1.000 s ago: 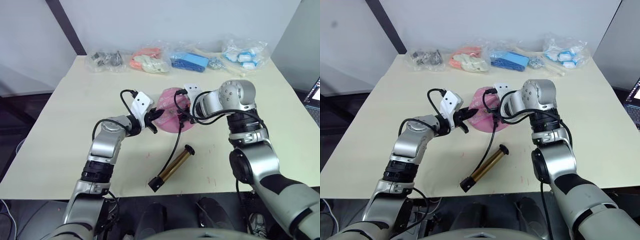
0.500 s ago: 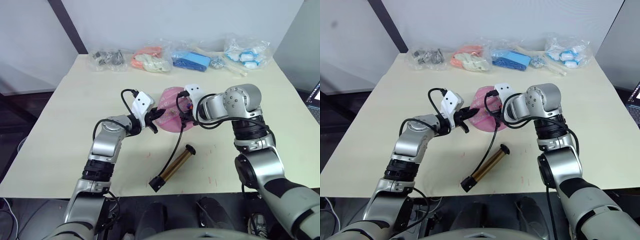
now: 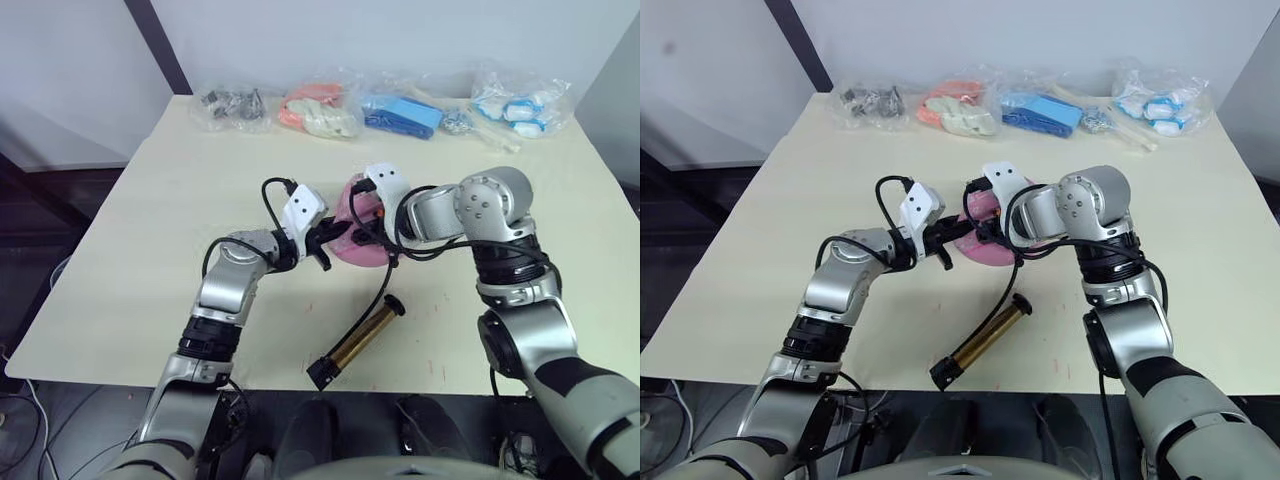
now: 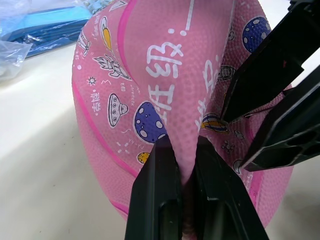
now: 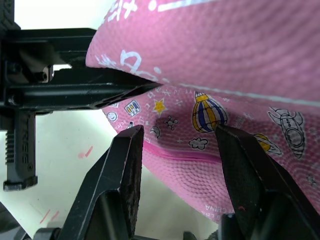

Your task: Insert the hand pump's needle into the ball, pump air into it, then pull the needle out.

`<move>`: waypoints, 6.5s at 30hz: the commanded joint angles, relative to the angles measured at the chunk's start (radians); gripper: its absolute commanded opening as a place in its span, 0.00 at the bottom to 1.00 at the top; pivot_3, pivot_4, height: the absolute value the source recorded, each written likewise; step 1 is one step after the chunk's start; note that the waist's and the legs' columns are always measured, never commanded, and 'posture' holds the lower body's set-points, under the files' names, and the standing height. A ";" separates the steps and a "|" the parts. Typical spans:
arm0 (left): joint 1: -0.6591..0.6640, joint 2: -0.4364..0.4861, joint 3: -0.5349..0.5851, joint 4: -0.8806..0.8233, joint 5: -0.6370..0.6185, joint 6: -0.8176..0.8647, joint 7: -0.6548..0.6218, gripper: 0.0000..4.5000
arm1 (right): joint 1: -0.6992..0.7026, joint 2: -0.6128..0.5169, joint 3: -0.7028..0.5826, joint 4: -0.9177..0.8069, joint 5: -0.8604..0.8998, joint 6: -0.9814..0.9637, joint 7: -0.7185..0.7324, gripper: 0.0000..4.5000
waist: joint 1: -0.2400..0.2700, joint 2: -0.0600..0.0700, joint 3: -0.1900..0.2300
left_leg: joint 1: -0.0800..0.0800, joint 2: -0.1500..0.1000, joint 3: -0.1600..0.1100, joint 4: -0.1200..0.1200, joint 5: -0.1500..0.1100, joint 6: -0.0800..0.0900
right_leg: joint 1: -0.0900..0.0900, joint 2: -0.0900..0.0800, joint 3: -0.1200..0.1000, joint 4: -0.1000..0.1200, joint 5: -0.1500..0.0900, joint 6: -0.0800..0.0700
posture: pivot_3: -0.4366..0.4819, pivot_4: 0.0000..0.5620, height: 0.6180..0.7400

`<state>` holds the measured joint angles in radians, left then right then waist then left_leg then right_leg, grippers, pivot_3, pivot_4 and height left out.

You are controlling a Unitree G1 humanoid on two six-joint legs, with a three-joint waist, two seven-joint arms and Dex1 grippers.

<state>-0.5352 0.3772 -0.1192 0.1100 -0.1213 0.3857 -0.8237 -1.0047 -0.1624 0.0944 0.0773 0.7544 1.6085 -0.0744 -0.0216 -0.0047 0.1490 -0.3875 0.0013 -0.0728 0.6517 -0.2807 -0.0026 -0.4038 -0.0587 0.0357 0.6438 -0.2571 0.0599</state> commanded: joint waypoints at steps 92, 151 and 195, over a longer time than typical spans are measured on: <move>0.018 -0.018 -0.077 0.053 0.017 0.063 -0.007 0.00 | 0.789 -0.025 -0.038 -0.660 -0.248 -0.623 0.192 0.67 | 0.008 0.001 0.000 | 0.005 -0.003 -0.011 0.003 0.004 -0.006 | 0.011 -0.001 -0.016 0.007 -0.001 0.000 | 0.48 0.27 1.00; 0.040 -0.045 -0.087 0.008 -0.052 0.147 -0.026 0.00 | 0.187 -0.439 0.529 -0.549 -0.477 -0.318 0.498 0.08 | 0.004 -0.001 -0.002 | 0.007 -0.004 -0.010 0.004 0.004 -0.007 | 0.011 -0.002 -0.014 0.010 -0.001 -0.001 | 0.48 0.27 1.00; 0.053 -0.105 -0.049 -0.051 -0.078 0.383 0.063 0.00 | 0.132 -0.240 0.766 -0.155 -0.801 -0.522 0.791 0.08 | -0.024 -0.006 -0.037 | 0.029 -0.003 -0.015 -0.002 0.004 -0.007 | 0.028 -0.001 -0.013 0.008 -0.003 0.000 | 0.48 0.27 1.00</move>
<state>-0.5132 0.3126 -0.0857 0.0365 -0.1628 0.7010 -0.7325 -0.9096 -0.4490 0.8041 -0.1325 -0.0725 1.1176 0.6898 -0.0455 -0.0106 0.1122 -0.3583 -0.0012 -0.0878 0.6492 -0.2768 -0.0093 -0.3760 -0.0591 0.0226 0.6515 -0.2601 0.0597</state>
